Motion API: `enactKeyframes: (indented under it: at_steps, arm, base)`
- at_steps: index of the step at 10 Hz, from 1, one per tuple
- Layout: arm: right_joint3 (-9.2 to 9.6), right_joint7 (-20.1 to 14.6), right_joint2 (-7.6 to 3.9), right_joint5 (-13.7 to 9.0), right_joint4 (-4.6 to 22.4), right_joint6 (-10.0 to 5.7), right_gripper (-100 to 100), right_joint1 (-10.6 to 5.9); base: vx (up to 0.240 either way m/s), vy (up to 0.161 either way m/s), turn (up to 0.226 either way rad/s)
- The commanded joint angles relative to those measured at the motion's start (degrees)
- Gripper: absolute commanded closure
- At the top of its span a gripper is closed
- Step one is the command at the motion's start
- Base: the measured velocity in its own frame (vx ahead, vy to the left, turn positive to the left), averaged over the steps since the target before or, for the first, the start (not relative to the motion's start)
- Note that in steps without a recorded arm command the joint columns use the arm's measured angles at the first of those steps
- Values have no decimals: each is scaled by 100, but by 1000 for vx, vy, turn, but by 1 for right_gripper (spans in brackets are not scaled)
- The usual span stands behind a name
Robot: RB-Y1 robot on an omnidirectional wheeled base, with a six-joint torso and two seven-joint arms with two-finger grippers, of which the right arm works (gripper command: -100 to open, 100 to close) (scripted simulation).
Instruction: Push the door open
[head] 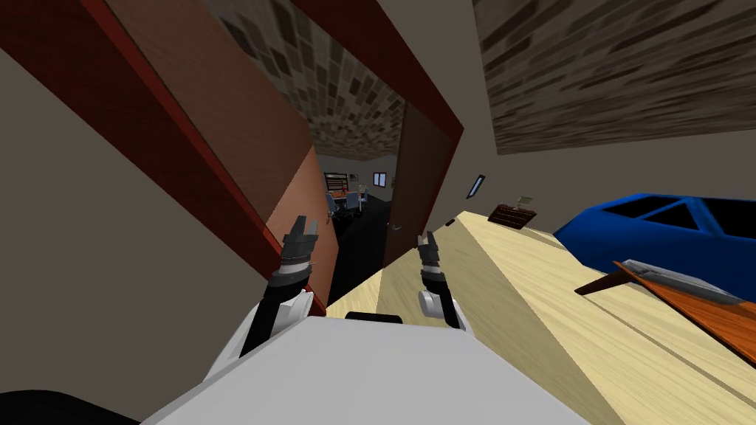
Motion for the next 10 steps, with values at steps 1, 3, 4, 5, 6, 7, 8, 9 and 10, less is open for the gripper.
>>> enactKeyframes:
  at_steps: [1, 3, 4, 5, 6, 7, 8, 9, 10]
  arm:
    - [21, -7, -4, 7, 166, -56, -100, -15]
    - [15, -47, -50, -2, 557, -127, -100, -188]
    - [13, -68, -71, -6, 759, -164, -100, -278]
    - [10, -89, -91, -11, 984, -202, -100, -370]
    - [10, -89, -91, -11, 1090, -202, -100, -370]
    - [7, -111, -112, -16, 1265, -240, -100, -462]
    - [7, -111, -112, -16, 1330, -240, -100, -462]
    - [5, -132, -132, -20, 1522, -278, -100, -554]
    - [2, -154, -149, -25, 1700, -317, -100, -648]
  base:
    - [55, -84, 71]
    - [47, -70, 143]
    - [61, -105, 177]
    - [67, -96, 193]
    - [44, -80, 46]
    - [34, -84, 97]
    - [21, -65, 71]
    - [18, -69, 106]
    - [40, -96, 186]
